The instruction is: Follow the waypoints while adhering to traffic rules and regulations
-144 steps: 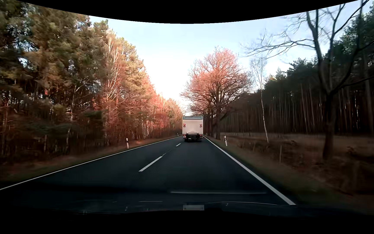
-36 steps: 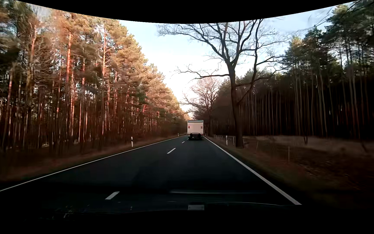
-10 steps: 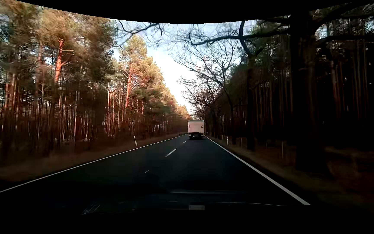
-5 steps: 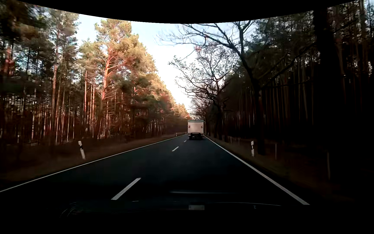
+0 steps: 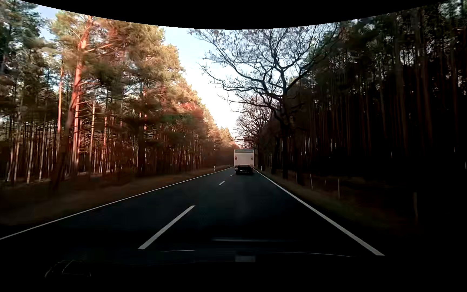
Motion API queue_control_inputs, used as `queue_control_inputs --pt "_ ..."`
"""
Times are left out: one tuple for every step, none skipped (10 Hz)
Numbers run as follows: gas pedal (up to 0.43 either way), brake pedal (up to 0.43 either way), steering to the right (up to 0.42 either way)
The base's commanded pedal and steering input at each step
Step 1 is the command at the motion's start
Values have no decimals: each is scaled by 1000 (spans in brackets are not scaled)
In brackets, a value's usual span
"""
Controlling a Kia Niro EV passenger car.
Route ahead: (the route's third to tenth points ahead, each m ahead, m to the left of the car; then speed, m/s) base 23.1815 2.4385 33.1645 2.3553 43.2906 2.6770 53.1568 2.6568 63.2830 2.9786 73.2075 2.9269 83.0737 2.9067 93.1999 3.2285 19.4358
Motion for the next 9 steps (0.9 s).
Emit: queue_control_inputs --pt "138 0 0" --pt "138 0 0" --pt "138 0 0" --pt "130 0 0" --pt "130 0 0" --pt "130 0 0" --pt "130 0 0" --pt "130 0 0" --pt "130 0 0"
